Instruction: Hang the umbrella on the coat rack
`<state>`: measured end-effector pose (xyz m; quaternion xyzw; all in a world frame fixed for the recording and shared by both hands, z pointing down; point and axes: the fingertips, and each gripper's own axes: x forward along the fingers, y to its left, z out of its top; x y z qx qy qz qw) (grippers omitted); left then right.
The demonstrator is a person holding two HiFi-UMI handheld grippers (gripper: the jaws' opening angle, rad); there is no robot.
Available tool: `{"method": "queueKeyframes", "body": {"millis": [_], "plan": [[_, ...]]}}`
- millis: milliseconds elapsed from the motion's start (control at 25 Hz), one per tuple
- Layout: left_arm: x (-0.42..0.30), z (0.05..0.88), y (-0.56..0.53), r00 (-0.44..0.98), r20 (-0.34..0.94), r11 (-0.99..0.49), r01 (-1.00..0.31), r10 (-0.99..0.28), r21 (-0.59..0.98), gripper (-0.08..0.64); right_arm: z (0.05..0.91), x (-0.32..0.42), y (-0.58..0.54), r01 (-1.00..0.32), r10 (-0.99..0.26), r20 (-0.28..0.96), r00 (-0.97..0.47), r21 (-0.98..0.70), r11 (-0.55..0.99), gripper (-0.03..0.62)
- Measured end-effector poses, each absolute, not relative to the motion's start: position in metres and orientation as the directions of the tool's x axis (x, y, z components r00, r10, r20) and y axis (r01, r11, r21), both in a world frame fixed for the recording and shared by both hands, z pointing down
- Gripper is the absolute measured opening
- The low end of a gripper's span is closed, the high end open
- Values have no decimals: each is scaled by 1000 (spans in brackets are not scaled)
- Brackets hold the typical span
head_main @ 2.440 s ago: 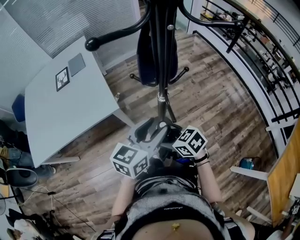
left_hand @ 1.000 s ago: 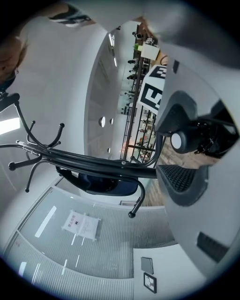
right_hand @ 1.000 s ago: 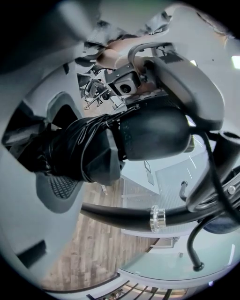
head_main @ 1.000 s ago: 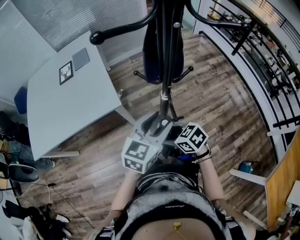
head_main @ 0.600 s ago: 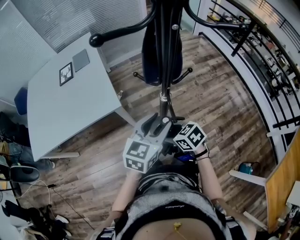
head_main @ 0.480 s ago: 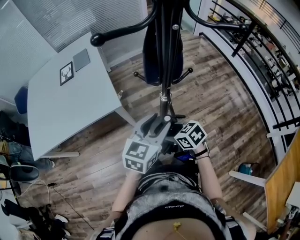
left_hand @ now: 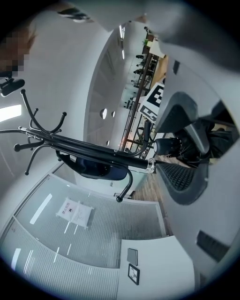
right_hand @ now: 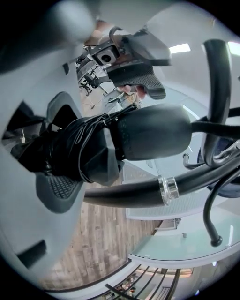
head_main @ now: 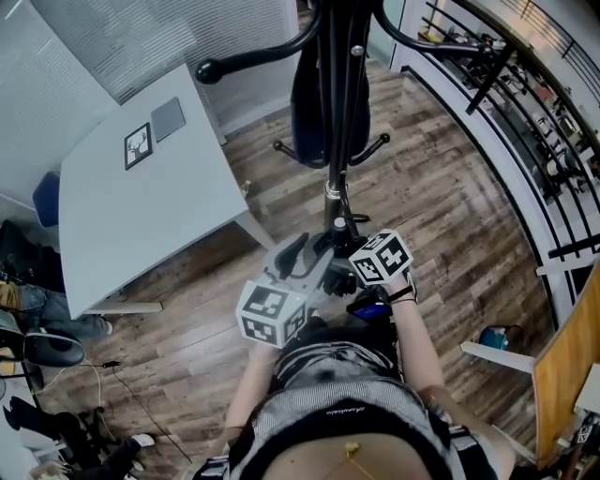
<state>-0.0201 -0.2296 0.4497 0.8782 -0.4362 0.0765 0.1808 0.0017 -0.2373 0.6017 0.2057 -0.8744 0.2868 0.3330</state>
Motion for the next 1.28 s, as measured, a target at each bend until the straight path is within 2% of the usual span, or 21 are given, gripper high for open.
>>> {"method": "queueKeyframes", "body": {"millis": [840,1280], "plan": [[-28,468,-216,622,341,-557,-783,-704,279,198,644,11,-255,-696,-267,728,-632,-382,608,265],[-32,473,-214,624,350,-557,-781,-698,282,198,653,4,-271,-710,-319,716,-621,-342,615,275]]}}
